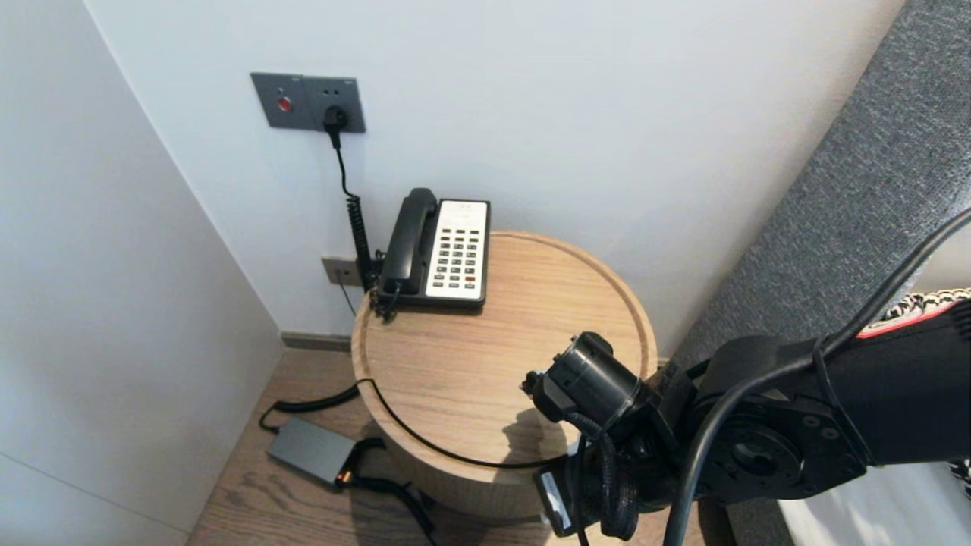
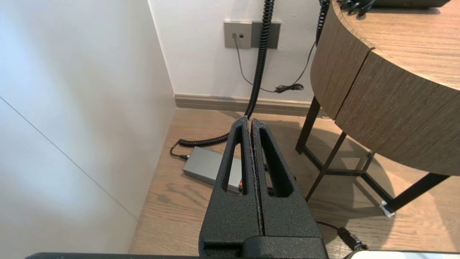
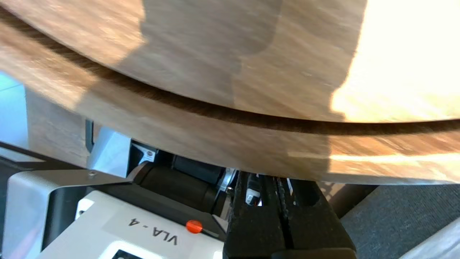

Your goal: Close the nightstand drawer

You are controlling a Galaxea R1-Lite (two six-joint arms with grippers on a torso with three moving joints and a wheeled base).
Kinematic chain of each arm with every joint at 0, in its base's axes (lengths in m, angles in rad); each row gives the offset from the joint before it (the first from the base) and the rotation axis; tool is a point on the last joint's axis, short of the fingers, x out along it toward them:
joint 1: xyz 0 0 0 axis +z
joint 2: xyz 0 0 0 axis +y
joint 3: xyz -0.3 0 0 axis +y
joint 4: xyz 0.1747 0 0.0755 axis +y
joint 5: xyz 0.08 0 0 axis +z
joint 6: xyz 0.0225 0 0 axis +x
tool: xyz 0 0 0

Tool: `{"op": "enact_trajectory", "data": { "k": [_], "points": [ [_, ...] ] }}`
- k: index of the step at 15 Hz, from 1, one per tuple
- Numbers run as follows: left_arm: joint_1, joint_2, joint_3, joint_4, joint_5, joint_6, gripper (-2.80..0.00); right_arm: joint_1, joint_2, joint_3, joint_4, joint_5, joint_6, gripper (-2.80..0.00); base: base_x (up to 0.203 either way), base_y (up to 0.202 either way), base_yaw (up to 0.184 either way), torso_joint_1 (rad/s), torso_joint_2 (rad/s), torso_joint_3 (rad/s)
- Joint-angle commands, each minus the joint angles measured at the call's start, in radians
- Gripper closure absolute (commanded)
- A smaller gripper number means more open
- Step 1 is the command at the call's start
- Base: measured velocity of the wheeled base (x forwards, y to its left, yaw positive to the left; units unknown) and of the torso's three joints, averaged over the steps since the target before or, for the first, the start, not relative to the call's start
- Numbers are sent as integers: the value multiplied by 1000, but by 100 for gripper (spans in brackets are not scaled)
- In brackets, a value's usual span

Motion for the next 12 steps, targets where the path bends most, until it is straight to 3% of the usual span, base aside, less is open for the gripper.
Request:
{"op": "enact_trajectory", "data": {
  "k": [1, 6, 12],
  "points": [
    [0, 0, 12, -1, 0, 1, 0, 5, -17, 22, 8, 0, 5, 0, 0, 0, 0, 0, 0, 0],
    [0, 0, 12, -1, 0, 1, 0, -11, -127, 102, 6, -5, 7, 0, 0, 0, 0, 0, 0, 0],
    [0, 0, 12, -1, 0, 1, 0, -185, -296, 253, 4, -4, -38, 0, 0, 0, 0, 0, 0, 0]
  ]
}}
